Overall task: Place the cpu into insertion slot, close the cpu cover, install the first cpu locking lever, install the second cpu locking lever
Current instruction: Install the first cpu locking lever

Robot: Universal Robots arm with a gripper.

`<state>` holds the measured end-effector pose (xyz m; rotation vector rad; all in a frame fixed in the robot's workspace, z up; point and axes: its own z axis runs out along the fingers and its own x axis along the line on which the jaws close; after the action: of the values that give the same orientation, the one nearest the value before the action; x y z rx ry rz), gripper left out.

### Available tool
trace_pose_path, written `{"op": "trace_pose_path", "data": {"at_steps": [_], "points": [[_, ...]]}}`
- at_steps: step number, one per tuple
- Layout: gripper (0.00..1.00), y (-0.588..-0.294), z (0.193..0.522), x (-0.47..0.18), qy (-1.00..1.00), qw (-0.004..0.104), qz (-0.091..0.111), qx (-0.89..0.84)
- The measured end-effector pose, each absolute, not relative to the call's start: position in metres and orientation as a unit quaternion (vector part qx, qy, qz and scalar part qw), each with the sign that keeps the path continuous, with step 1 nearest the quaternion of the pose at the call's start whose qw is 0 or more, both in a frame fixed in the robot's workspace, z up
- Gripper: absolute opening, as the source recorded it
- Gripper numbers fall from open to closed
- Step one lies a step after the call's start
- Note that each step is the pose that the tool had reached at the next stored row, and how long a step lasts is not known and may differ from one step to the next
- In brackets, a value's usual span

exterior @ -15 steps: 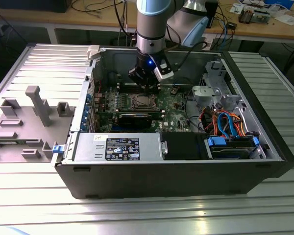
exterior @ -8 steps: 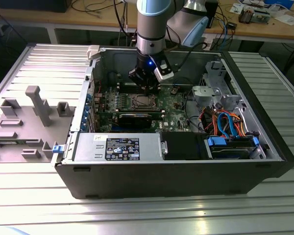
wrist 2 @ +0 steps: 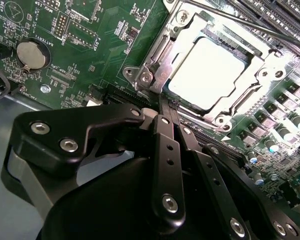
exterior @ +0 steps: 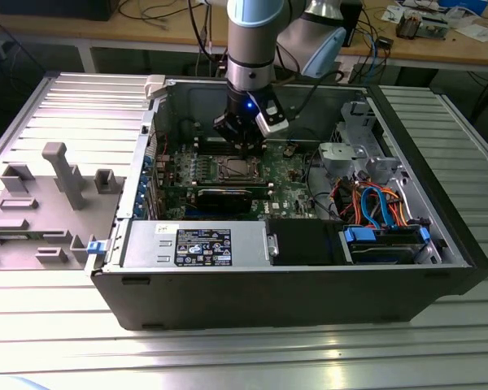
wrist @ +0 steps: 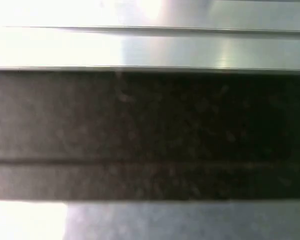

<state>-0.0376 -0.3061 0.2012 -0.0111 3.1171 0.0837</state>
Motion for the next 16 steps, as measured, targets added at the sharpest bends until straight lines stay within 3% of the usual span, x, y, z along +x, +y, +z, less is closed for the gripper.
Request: {"op": "trace_pose_path", "data": {"at_steps": [16], "points": [[0.11, -0.3075, 0.2092, -0.0346, 1.000, 0.011, 0.023, -0.004]]}}
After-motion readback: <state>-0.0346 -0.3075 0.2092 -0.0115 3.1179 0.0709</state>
